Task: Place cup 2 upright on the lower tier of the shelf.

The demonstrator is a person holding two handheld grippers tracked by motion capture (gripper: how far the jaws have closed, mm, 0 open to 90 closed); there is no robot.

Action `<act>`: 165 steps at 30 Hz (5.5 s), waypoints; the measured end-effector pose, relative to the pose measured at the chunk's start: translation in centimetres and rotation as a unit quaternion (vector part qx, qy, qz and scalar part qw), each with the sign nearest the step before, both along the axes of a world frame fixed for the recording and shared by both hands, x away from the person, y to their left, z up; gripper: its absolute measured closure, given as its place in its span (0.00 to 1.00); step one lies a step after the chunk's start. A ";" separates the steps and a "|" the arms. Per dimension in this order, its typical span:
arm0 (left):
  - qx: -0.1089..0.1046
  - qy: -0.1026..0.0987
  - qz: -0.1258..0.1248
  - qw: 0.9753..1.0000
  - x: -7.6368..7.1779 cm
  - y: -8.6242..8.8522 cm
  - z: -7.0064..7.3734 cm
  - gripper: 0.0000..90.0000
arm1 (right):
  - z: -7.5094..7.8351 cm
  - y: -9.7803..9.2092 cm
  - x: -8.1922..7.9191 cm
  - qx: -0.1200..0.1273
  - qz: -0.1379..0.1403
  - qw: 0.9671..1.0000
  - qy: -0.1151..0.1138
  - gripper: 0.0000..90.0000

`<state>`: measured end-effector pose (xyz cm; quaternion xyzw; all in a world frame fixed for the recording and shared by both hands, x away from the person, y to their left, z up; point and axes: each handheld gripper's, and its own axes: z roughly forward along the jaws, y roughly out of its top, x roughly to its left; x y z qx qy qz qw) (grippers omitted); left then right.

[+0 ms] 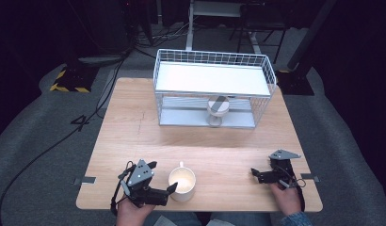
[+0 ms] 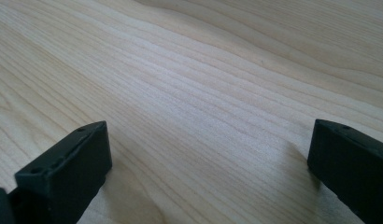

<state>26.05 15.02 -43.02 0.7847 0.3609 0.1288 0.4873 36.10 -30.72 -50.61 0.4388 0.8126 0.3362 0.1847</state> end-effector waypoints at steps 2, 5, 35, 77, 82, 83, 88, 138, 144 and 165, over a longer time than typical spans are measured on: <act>-0.001 -0.002 -0.006 1.000 -0.1 -0.4 -0.1 0.00 | 0.0 0.0 0.0 0.000 0.000 1.000 0.000 0.00; 0.003 0.000 -0.015 1.000 -0.1 -1.3 -0.8 0.00 | 0.0 0.0 0.0 0.000 0.000 1.000 0.000 0.00; 0.034 0.019 -0.015 0.999 0.7 -4.3 -4.2 0.00 | 0.0 0.0 0.0 0.000 0.000 1.000 0.000 0.00; 0.089 0.009 -0.012 0.996 0.8 -5.3 -4.5 0.10 | 0.0 0.0 0.0 0.000 0.000 1.000 0.000 0.00; 0.085 0.019 -0.018 0.996 1.2 -5.1 -4.1 0.10 | 0.0 0.1 0.0 0.001 -0.003 1.000 0.000 0.00; 0.084 0.018 -0.017 0.996 1.2 -5.0 -3.9 0.10 | 0.0 0.1 0.0 0.001 -0.004 1.000 0.000 0.00; 0.080 0.013 -0.019 0.996 1.4 -4.7 -3.0 0.10 | 0.0 0.1 0.0 0.001 -0.004 1.000 0.000 0.00; 0.039 -0.035 -0.004 0.999 5.0 -1.7 9.0 0.10 | 0.0 0.2 0.2 0.000 -0.002 1.000 -0.001 0.00; 0.039 -0.044 -0.001 0.998 5.8 -1.6 10.0 0.10 | 0.0 0.2 0.2 0.000 -0.002 1.000 -0.001 0.00; 0.019 -0.057 -0.001 0.998 10.1 -2.1 14.3 0.10 | 0.0 0.2 0.3 0.000 -0.003 1.000 -0.002 0.00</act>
